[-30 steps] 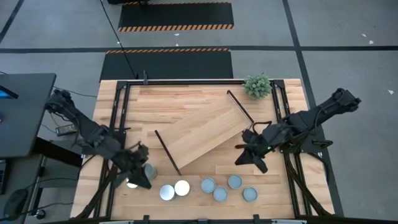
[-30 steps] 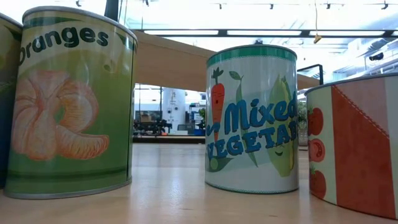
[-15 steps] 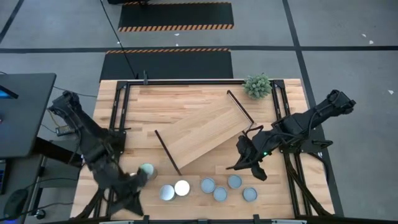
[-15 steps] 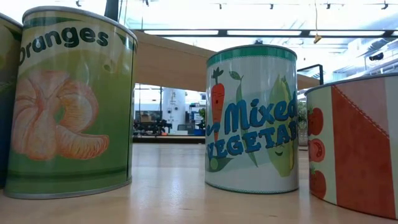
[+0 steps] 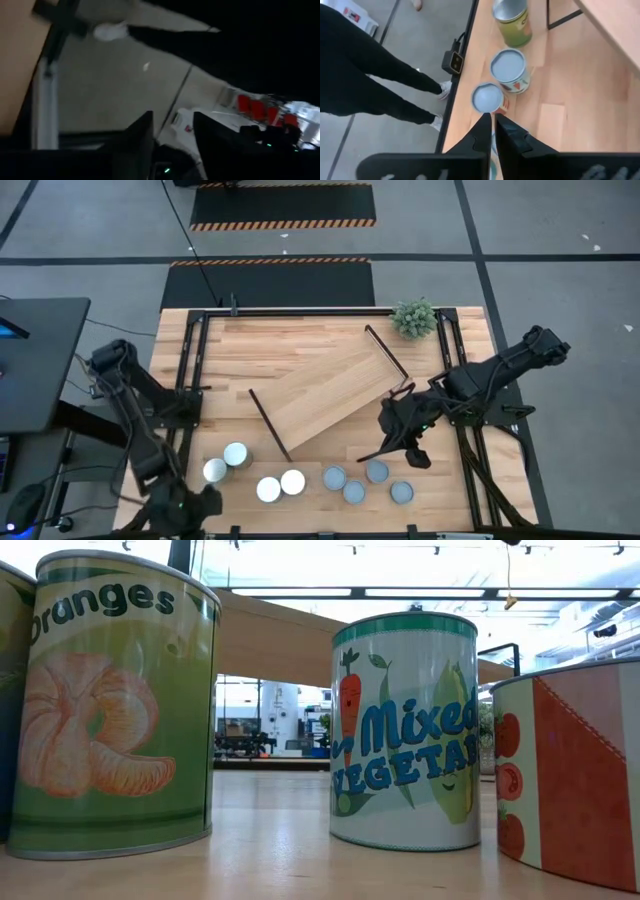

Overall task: Pick and place cans onto a shelf
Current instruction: Put the canned carrots on the shelf

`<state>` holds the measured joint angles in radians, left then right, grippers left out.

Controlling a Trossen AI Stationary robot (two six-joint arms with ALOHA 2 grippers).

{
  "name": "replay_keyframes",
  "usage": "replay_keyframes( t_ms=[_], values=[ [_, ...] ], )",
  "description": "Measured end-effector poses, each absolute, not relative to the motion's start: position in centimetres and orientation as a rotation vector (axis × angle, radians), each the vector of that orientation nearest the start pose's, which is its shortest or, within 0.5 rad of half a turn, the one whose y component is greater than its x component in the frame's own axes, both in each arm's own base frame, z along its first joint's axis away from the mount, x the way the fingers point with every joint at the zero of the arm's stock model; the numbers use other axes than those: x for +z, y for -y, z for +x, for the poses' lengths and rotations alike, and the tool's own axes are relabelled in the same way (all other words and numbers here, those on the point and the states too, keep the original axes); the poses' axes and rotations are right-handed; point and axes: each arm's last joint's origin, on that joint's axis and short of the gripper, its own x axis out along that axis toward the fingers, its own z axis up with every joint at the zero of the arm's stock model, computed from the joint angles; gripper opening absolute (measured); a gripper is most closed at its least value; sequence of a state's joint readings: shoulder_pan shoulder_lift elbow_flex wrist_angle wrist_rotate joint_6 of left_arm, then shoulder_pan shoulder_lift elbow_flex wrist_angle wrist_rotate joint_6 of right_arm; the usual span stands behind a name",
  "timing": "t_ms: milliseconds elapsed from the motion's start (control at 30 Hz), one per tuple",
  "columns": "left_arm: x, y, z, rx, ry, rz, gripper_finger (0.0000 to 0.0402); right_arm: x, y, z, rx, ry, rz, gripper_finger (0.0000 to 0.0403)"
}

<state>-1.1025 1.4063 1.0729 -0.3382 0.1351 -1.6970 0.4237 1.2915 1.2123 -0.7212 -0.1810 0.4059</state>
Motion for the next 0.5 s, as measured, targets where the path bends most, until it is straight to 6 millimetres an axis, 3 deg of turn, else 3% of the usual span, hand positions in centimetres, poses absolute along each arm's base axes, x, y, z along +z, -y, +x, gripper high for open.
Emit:
replay_keyframes(
  t_ms=[200,500],
  values=[
    [26.4,27.2,11.8,-0.139,-1.493,-1.033,0.0225,32.9,-10.9,23.9,0.388,-0.903,0.275,0.0065],
    [25.0,25.2,11.0,0.140,-1.535,-0.884,0.0276,32.9,-10.9,24.0,0.386,-0.901,0.271,0.0091]
  ],
)
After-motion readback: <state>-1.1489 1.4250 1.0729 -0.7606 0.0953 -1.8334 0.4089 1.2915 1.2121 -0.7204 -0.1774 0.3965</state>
